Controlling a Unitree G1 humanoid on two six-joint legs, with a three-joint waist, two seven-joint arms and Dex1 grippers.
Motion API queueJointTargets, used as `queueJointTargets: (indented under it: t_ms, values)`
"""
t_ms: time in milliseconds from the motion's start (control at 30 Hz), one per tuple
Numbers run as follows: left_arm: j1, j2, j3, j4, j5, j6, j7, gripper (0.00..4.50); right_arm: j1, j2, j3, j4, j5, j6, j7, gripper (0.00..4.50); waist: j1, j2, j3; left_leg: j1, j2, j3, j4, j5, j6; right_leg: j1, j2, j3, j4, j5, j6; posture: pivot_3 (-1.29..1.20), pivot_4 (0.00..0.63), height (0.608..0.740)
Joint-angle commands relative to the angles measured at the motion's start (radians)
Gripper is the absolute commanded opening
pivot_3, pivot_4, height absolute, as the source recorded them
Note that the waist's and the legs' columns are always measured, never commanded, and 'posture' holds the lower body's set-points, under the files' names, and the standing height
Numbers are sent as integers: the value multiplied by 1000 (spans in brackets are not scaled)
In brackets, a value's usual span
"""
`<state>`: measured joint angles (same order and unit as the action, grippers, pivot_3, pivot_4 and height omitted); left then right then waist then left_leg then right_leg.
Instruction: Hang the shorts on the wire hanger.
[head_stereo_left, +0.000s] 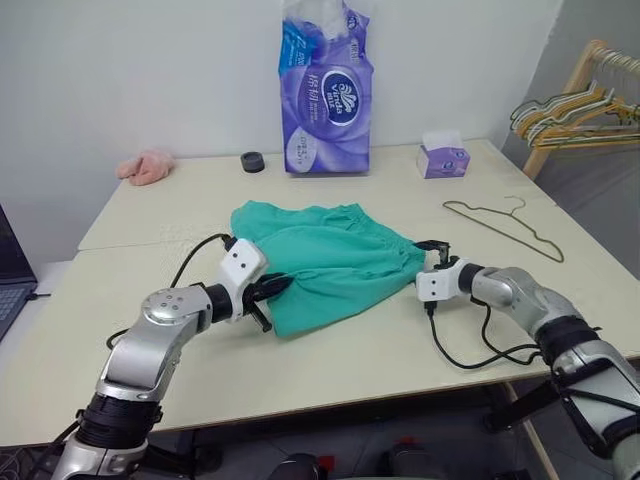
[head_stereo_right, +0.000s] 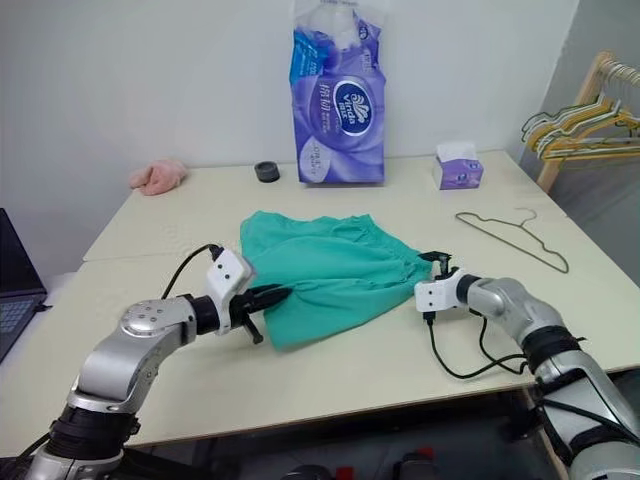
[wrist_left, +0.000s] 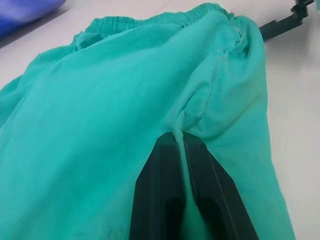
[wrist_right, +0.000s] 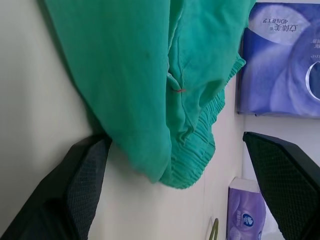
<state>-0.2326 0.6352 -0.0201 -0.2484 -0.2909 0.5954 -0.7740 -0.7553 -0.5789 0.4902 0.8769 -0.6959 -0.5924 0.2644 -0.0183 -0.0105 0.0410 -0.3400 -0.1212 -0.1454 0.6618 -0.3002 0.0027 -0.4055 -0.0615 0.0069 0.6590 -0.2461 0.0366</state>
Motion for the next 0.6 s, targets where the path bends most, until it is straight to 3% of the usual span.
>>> queueJointTargets:
  t_ms: [33,133,467,600]
  values:
    - [-11,21,42,-38,-29,3,-12,13,-68,42,35,107,-42,-18,-70,4320,-6,-1,-1,1,1,3,0,0,-1,0,2,2,0,0,0,-36,0,740]
    - [1,39,55,-34,-37,-4,-24,0,-110,74,50,178,-51,-31,-103,3537,-11,-3,-2,3,8,10,0,-2,-3,0,7,7,0,1,-2,-24,0,740]
    - [87,96,3,-25,-24,-42,-116,0,-171,60,55,216,-57,-87,-168,25,-16,-3,-2,7,11,13,-2,-3,-4,0,10,10,0,2,-5,-38,0,740]
    - [144,127,-63,-39,-14,-62,-187,0,-162,22,51,179,-49,-113,-139,25,-17,-3,-1,7,11,13,-2,-4,-4,0,10,11,0,2,-5,-52,0,740]
